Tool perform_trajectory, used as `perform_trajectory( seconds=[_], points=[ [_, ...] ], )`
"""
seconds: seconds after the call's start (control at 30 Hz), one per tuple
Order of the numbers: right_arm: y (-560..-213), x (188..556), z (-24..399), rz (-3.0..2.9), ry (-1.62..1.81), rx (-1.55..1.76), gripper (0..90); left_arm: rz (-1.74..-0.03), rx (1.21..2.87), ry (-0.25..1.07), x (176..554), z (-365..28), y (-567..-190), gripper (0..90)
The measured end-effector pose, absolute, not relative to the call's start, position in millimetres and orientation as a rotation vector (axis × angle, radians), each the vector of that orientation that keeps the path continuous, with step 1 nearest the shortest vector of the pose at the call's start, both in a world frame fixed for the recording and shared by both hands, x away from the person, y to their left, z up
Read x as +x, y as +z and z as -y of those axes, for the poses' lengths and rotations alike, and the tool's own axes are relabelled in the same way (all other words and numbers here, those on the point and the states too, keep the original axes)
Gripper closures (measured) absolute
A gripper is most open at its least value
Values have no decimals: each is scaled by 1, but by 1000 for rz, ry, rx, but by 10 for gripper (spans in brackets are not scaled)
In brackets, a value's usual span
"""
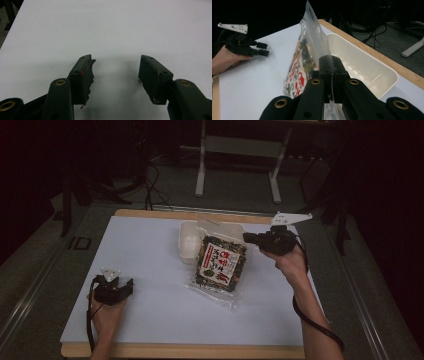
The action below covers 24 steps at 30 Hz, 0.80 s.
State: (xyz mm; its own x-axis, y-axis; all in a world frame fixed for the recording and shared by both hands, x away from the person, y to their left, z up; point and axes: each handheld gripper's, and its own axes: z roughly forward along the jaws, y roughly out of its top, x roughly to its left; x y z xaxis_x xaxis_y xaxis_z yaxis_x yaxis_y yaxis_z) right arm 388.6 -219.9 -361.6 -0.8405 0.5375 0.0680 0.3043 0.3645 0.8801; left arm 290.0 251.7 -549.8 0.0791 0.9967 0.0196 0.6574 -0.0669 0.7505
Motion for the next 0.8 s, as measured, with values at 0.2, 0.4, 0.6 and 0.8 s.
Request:
perform_trajectory(
  seconds=[0.2,0.4,0.6,0.8],
  points=[
    [-359,387,218,-2397,1489,740,895,-1633,1794,759,290,-251,-550,445],
    [-354,385,215,-2409,1536,722,896,-1633,1798,755,290,-251,-550,444],
    [-349,383,212,-2409,1575,698,896,-1633,1806,752,291,-251,-550,444],
    [-344,380,208,-2418,1580,668,896,-1636,1799,750,291,-251,-550,444]
  ],
)
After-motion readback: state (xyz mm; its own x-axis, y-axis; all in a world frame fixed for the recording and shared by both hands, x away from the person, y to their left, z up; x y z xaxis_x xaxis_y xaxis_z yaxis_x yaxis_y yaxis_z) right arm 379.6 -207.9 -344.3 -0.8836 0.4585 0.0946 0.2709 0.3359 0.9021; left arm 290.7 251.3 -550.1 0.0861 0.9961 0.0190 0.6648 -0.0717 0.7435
